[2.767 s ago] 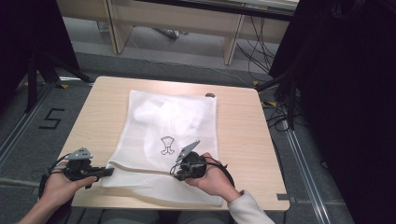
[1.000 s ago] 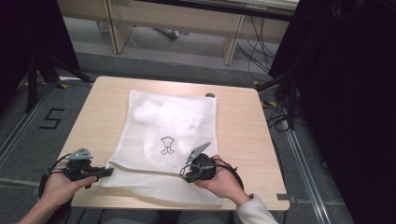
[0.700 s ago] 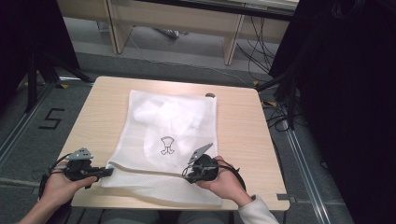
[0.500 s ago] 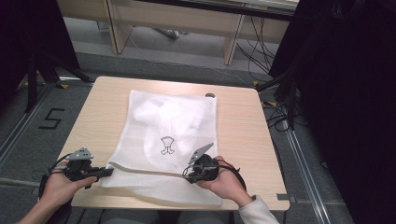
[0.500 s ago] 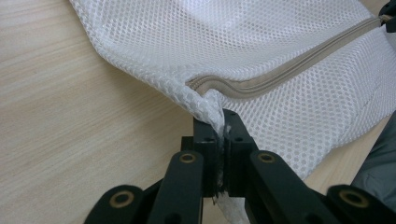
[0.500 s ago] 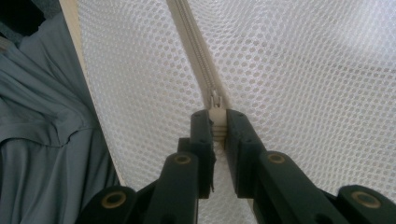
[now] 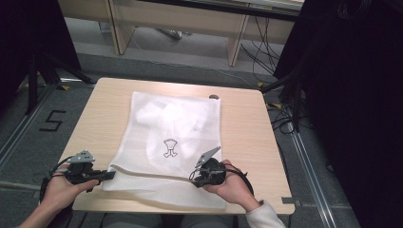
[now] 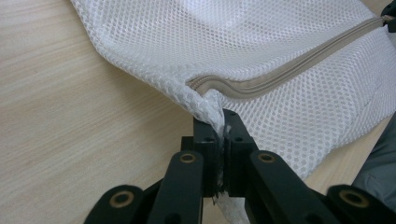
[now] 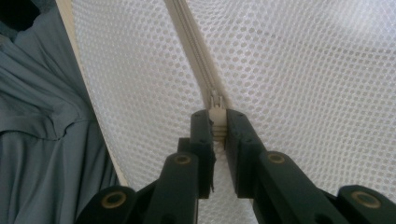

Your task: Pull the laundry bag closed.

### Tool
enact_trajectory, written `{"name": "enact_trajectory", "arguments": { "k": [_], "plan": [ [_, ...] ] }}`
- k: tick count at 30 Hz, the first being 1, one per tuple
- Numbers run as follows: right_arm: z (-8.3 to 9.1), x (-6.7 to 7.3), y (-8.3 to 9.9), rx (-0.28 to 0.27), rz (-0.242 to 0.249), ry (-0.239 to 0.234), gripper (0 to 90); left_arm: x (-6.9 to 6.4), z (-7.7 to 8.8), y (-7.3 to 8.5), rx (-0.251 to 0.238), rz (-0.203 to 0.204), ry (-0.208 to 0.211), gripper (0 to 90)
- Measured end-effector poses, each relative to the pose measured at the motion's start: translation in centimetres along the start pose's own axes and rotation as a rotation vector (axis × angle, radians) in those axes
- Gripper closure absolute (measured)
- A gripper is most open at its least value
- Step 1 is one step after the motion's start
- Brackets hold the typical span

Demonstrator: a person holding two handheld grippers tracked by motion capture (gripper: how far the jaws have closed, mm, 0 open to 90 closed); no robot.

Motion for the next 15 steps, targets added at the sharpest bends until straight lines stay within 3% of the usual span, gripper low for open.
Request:
{"name": "enact_trajectory", "arguments": {
  "k": [1,2,3,7,15],
  "plan": [
    [0.00,0.00,0.00,0.000,0.000,0.000,82.6,0.00,0.00,0.00,0.000,0.000,0.000,85.7],
    [0.07,0.18,0.10,-0.001,-0.032,-0.001,82.6,0.01,-0.08,-0.09,-0.016,0.003,-0.009,85.7],
    [0.11,0.06,0.19,-0.002,-0.026,0.005,82.6,0.04,0.03,0.02,0.002,-0.003,-0.002,85.8],
    [0.12,-0.17,0.37,-0.005,-0.008,0.010,82.6,-0.02,-0.12,-0.11,-0.020,0.007,-0.009,85.8],
    [0.38,-0.07,0.75,-0.001,-0.037,0.008,82.6,-0.01,-0.13,-0.11,-0.020,0.006,-0.010,85.8]
  ]
}}
Point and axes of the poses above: each handheld gripper's, and its own axes: z roughly backward along the jaws, y roughly out of its underside, x roughly to its left, the point moved 9 cm from there along -z, roughly forward along the jaws, and after that the axes turned 7 degrees about -y, right-handed, at the moved point
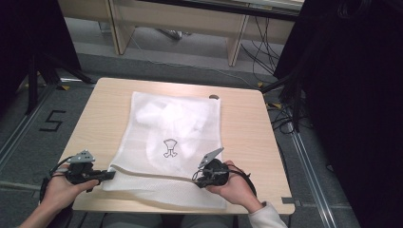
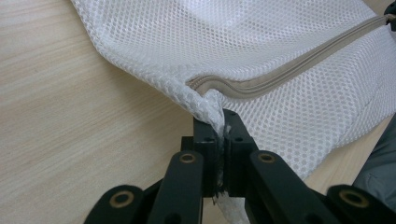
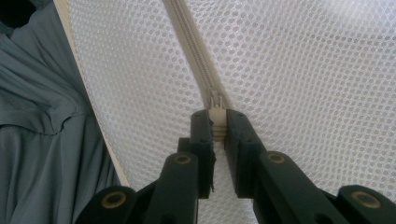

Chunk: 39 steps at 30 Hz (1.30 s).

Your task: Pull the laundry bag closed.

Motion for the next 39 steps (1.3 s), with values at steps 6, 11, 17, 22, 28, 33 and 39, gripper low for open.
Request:
{"name": "enact_trajectory", "arguments": {
  "k": [6,11,17,22,28,33,39],
  "plan": [
    [0.1,-0.1,0.0,0.000,0.004,0.006,82.6,0.0,0.0,0.0,0.000,-0.002,0.001,85.8],
    [0.1,0.0,0.2,0.004,-0.010,0.006,82.6,0.0,0.0,0.0,0.000,-0.002,-0.002,85.8],
    [0.3,-0.3,0.5,-0.002,-0.011,0.008,82.6,0.1,0.2,0.2,0.024,-0.010,0.001,85.8],
    [0.4,-0.3,0.6,-0.004,-0.007,0.007,82.6,0.1,0.1,0.2,0.024,-0.010,0.000,85.7],
    [0.7,-0.6,1.0,-0.012,-0.015,0.014,82.6,0.1,0.1,0.2,0.024,-0.008,0.001,85.7],
    [0.9,-0.6,1.2,-0.014,-0.023,0.012,82.6,0.1,0.1,0.2,0.025,-0.008,0.000,85.7],
    [1.1,-1.0,1.5,-0.029,-0.024,0.011,82.6,0.1,0.1,0.2,0.025,-0.007,0.000,85.7]
  ]
}}
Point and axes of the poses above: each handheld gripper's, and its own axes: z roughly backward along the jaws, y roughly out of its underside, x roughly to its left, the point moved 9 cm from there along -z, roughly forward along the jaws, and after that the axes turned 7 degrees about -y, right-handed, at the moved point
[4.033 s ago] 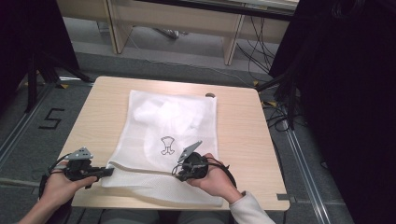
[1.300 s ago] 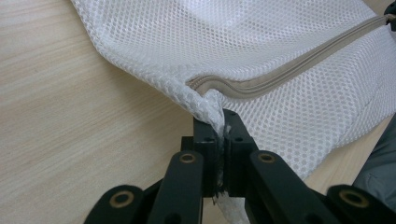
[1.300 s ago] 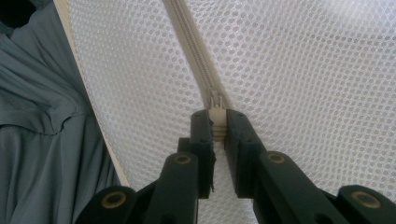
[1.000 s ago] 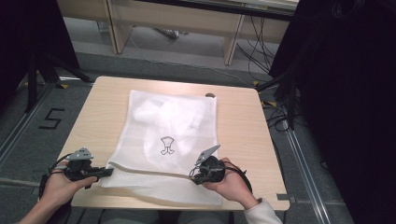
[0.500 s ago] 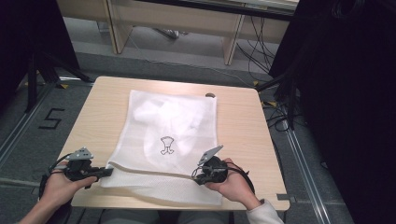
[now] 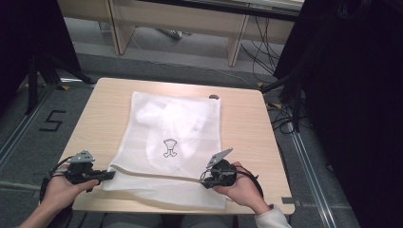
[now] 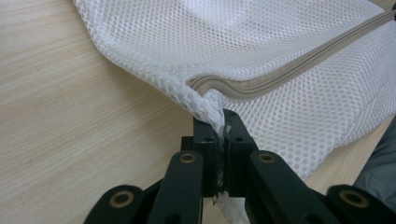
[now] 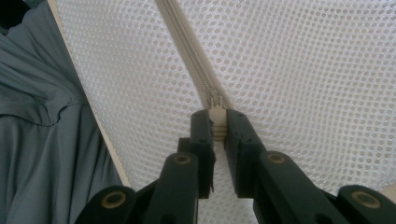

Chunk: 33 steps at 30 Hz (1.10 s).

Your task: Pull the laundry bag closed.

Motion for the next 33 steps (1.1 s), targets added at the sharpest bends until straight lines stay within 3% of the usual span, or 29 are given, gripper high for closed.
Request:
{"name": "enact_trajectory", "arguments": {
  "k": [3,11,20,21,33],
  "plan": [
    [0.2,0.1,0.2,0.010,-0.020,-0.005,82.6,0.0,0.0,0.0,0.000,-0.001,0.001,85.7],
    [0.6,-0.4,0.7,-0.004,-0.010,0.008,82.6,0.0,0.0,0.0,0.000,0.000,0.000,85.7],
    [1.4,-1.1,2.5,0.002,-0.061,0.023,82.6,-0.1,-0.1,-0.1,-0.017,0.014,-0.003,85.7],
    [1.5,-1.2,2.6,0.003,-0.063,0.024,82.6,0.0,0.0,0.0,0.004,0.005,0.000,85.7],
    [1.7,-1.8,3.8,0.018,-0.075,0.041,82.5,0.1,0.0,0.1,0.006,0.003,-0.002,85.7]
  ]
}}
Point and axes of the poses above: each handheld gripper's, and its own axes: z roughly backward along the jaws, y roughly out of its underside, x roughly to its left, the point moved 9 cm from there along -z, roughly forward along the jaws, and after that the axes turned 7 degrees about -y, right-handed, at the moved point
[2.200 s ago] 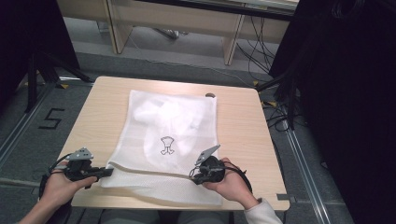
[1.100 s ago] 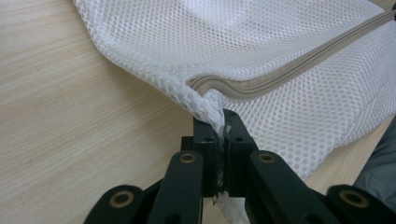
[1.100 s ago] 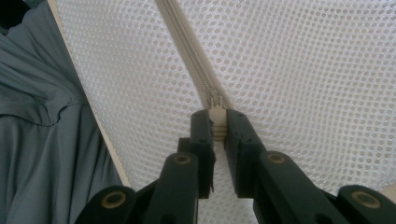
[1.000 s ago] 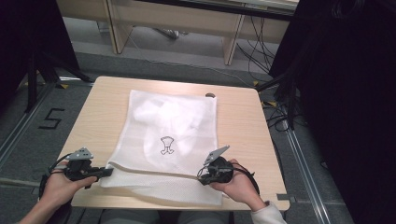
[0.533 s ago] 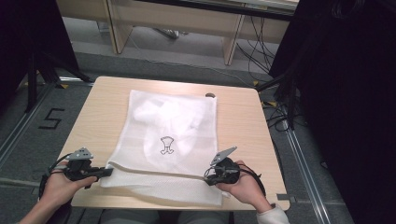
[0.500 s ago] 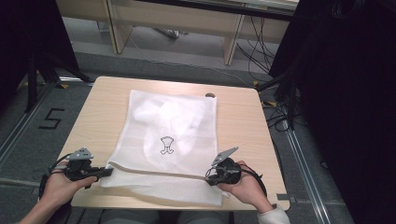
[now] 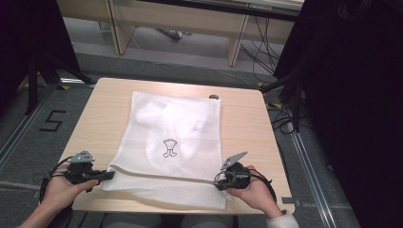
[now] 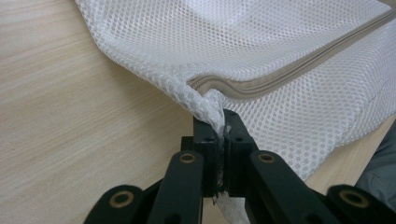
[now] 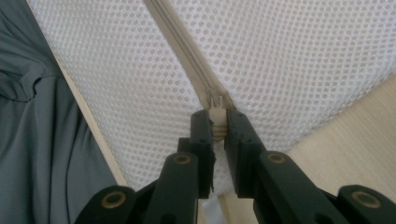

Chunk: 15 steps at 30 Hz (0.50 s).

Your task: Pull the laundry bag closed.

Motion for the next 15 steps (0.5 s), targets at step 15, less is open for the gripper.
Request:
{"name": "enact_trajectory", "arguments": {
  "k": [15],
  "plan": [
    [0.0,-1.0,1.3,0.015,-0.023,0.017,82.4,0.1,0.0,0.0,-0.001,0.001,0.002,85.5]
  ]
}}
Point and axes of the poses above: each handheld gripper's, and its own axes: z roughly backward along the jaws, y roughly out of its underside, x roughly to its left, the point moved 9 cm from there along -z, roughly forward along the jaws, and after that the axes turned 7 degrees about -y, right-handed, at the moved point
